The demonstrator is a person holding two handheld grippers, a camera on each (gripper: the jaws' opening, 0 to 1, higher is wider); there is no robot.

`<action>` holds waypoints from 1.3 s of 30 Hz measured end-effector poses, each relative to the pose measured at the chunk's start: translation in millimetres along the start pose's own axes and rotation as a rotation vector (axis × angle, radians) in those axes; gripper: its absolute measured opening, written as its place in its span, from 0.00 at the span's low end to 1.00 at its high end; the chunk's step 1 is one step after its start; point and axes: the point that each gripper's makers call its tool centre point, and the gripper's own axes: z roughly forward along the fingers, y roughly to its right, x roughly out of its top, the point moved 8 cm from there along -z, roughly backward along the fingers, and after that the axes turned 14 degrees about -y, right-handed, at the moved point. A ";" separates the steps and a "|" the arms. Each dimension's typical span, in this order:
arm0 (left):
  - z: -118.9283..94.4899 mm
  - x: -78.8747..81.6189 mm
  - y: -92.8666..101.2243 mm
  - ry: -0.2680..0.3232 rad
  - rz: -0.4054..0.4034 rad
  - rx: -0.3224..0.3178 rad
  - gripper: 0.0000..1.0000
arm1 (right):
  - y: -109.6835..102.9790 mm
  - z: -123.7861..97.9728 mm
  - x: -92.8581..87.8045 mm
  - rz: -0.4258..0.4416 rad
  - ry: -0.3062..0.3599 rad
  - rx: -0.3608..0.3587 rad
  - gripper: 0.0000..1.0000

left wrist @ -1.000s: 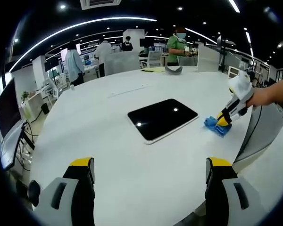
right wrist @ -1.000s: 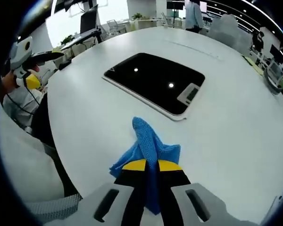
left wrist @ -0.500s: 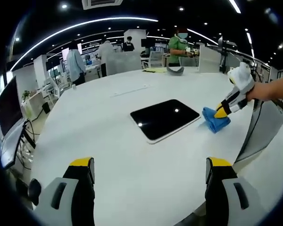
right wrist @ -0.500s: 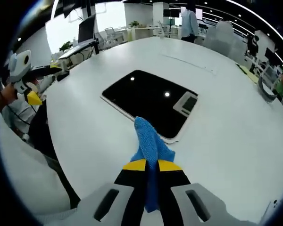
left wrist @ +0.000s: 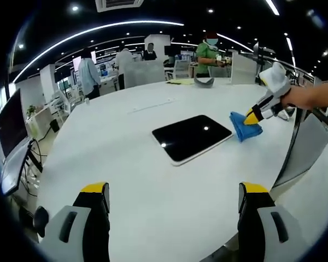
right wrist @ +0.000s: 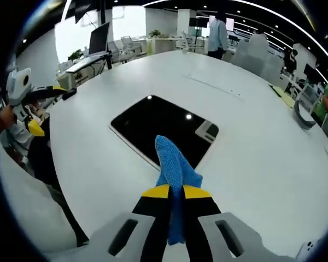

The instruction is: Wipe the mirror surface with the cleaning cloth until all visible marks leave the cleaned area.

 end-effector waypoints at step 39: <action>-0.8 -4.1 -1.9 0.016 -0.015 0.015 0.99 | 44.9 17.9 70.6 -0.061 0.031 -0.073 0.03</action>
